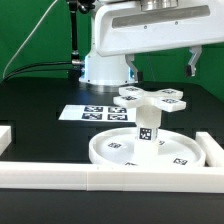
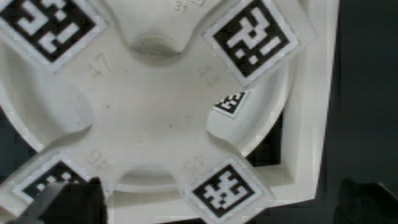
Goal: Assemble round table
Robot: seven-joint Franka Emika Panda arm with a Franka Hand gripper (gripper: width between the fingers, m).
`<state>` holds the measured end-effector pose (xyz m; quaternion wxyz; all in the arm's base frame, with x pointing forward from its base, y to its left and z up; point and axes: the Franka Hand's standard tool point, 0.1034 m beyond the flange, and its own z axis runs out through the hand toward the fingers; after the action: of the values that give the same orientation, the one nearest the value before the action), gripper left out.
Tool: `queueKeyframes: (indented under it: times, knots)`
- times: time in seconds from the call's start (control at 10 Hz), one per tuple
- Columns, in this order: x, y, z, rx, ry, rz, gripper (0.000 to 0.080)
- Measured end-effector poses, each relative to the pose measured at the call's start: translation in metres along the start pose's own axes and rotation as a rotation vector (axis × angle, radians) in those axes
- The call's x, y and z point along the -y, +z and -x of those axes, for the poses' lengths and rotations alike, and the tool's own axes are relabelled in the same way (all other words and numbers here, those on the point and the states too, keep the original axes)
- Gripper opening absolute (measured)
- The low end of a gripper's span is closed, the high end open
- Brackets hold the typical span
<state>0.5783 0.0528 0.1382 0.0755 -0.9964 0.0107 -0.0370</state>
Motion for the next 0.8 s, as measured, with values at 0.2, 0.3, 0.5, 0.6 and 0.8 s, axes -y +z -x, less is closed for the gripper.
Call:
queueKeyframes:
  times: [0.2,0.3,0.5,0.6,0.8]
  knots:
    - [-0.001,0.000,0.000,0.001,-0.114,0.001,0.0649]
    - [-0.004,0.001,0.000,0.005,-0.239,0.008,0.0649]
    - [-0.013,0.008,-0.001,0.041,-0.572,0.039,0.0649]
    - [-0.011,0.011,0.000,0.066,-0.722,0.043,0.0649]
    - [-0.003,0.011,0.000,0.084,-0.875,0.047,0.0649]
